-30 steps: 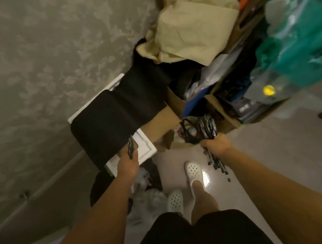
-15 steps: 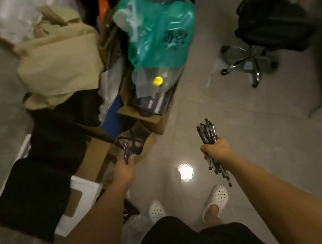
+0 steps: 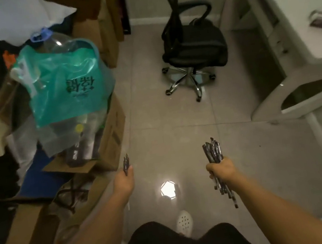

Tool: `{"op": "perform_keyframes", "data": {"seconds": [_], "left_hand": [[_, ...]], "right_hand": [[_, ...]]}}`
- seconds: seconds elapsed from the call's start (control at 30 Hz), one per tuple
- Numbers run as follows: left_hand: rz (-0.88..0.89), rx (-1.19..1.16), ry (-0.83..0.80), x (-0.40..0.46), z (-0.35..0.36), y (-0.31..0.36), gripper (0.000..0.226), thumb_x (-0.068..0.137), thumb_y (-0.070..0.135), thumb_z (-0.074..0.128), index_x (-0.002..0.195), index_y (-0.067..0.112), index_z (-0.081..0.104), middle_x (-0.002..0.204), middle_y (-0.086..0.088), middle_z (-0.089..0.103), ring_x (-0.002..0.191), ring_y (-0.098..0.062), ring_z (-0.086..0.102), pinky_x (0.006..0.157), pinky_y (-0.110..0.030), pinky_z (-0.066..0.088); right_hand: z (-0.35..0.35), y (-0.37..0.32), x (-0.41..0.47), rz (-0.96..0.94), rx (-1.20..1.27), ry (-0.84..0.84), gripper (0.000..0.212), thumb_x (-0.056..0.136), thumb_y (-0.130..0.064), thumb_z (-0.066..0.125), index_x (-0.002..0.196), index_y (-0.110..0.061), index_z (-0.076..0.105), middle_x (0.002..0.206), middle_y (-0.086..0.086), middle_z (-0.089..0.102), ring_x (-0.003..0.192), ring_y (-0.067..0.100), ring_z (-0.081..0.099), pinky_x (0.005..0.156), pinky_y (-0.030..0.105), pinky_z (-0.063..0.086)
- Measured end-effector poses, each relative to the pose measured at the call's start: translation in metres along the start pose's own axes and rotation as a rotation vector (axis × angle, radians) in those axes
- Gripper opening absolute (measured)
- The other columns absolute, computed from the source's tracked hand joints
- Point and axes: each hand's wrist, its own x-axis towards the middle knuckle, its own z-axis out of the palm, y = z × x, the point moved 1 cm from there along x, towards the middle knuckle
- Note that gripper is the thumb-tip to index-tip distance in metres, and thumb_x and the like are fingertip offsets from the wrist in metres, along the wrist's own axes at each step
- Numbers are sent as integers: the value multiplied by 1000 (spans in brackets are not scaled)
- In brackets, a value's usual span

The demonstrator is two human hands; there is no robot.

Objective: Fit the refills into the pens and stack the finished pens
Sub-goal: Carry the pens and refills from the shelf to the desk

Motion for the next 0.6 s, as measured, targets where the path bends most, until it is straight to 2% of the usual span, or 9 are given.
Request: {"op": "perform_keyframes", "data": {"seconds": [0.1,0.2,0.33,0.4,0.47,0.53,0.6], "left_hand": [[18,50,-30,10,34,36,32,100,33,43,104,5,57,93,-24,60,103,-48,58,87,-53,50],[57,107,-65,26,59,76,35,100,32,43,104,1,58,94,-31,60,100,-51,58,85,-54,50],[124,181,-80,56,90,132,32,100,30,44,93,2,57,82,-26,56,79,-43,57,81,-55,50],[145,204,-101,74,107,161,30,101,30,44,96,2,56,81,-20,55,79,-41,56,81,-53,50],[160,214,-137,95,124,190,29,101,30,43,92,5,54,77,-14,51,75,-31,50,75,-49,49],[178,237,-181,116,141,221,29,101,30,41,87,7,53,72,-10,48,75,-28,47,69,-41,41],[187,269,-226,136,157,256,29,102,30,41,98,4,54,75,-10,49,74,-32,48,71,-44,44]], "right_hand": [[-42,0,21,29,58,49,9,80,-1,66,75,-5,60,61,10,61,46,16,60,50,29,52],[-74,-3,44,60,105,101,7,78,-3,66,76,-6,60,62,11,64,54,21,63,61,37,56],[-106,-13,76,94,175,132,7,79,-5,65,73,-4,62,62,12,66,64,27,63,75,49,58],[-119,-21,95,112,210,138,5,79,-5,65,75,-3,63,62,11,66,64,26,62,76,48,58],[-132,-32,116,135,248,159,3,80,-6,65,78,-3,63,64,12,67,65,26,62,76,47,58],[-147,-46,137,151,285,197,7,80,-6,66,74,-4,63,64,13,67,65,27,61,77,48,57],[-163,-64,158,173,315,232,14,80,-5,67,67,-5,63,60,12,66,62,27,61,75,47,58]]}}
